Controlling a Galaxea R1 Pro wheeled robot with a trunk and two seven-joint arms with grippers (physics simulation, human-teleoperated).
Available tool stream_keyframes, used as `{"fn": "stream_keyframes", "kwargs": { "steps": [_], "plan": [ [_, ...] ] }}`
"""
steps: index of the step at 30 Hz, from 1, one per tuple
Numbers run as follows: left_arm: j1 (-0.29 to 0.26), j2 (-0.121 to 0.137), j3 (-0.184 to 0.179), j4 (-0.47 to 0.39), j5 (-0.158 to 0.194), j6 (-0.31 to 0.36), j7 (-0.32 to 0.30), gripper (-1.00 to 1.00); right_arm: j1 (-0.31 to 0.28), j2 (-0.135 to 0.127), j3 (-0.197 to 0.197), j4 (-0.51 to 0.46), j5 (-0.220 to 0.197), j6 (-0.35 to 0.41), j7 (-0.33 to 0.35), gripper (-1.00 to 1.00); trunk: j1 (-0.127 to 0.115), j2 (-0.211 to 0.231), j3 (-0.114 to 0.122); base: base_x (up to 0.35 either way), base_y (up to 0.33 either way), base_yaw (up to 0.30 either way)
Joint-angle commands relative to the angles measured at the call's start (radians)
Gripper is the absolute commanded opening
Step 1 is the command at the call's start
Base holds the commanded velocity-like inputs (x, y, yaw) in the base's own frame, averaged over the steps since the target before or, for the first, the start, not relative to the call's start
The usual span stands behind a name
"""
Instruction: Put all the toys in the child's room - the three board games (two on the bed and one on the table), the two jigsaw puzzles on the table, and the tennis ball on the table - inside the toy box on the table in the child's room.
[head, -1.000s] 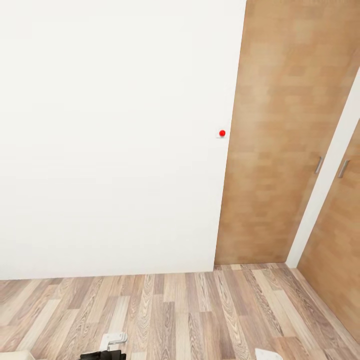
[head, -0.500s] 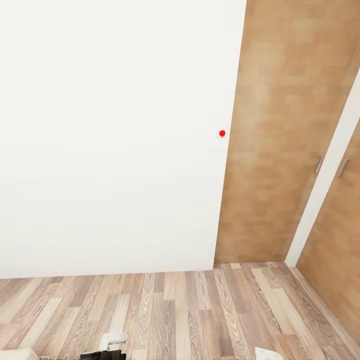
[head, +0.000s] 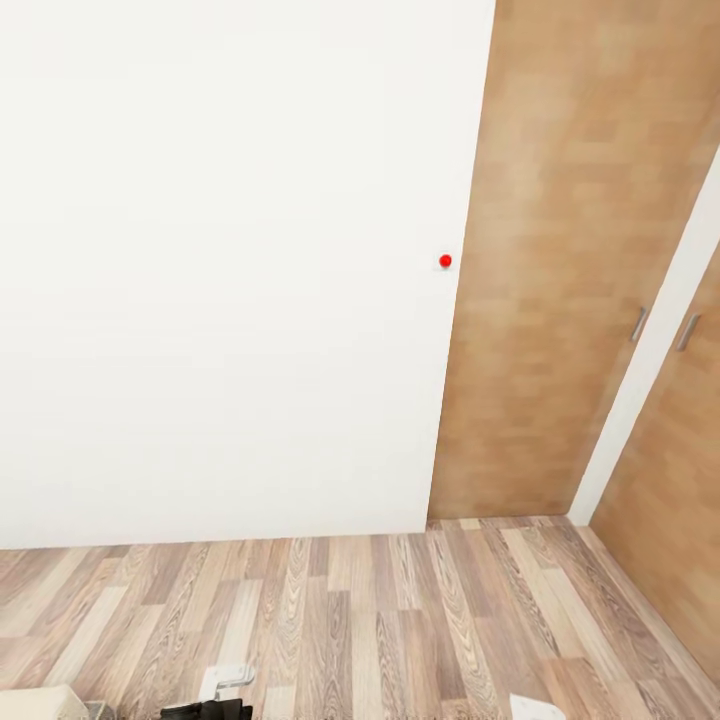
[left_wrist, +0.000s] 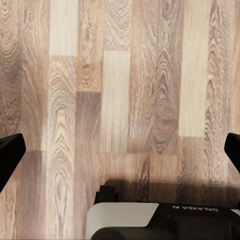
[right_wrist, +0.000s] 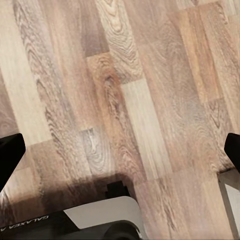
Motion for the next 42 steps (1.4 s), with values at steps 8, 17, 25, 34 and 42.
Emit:
{"fn": "stream_keyframes", "kwargs": {
  "steps": [8,17,25,34,42],
  "plan": [
    [0.0,-0.001,0.008,-0.002,0.001,0.006,-0.001,1.0,0.0,0.001,-0.004,-0.002,-0.004,0.005,-0.002,1.0,-0.019,0.033,0.0,0.0,0.0,0.0],
    [0.0,-0.002,0.007,-0.002,0.0,0.006,-0.001,1.0,0.0,0.001,-0.004,-0.002,-0.004,0.004,-0.001,1.0,-0.019,0.033,-0.014,0.0,0.0,0.0],
    [0.0,-0.004,0.007,-0.002,0.0,0.006,-0.001,1.0,0.0,0.0,-0.004,-0.002,-0.004,0.004,-0.001,1.0,-0.019,0.033,-0.028,0.0,0.0,0.0],
    [0.0,-0.004,0.008,-0.002,0.0,0.006,-0.001,1.0,0.0,0.001,-0.004,-0.002,-0.002,0.004,0.0,1.0,-0.019,0.033,-0.042,0.0,0.0,0.0],
    [0.0,-0.003,0.007,-0.002,0.0,0.006,-0.001,1.0,0.0,0.001,-0.003,-0.002,-0.003,0.004,-0.001,1.0,-0.019,0.033,-0.056,0.0,0.0,0.0]
  ]
}}
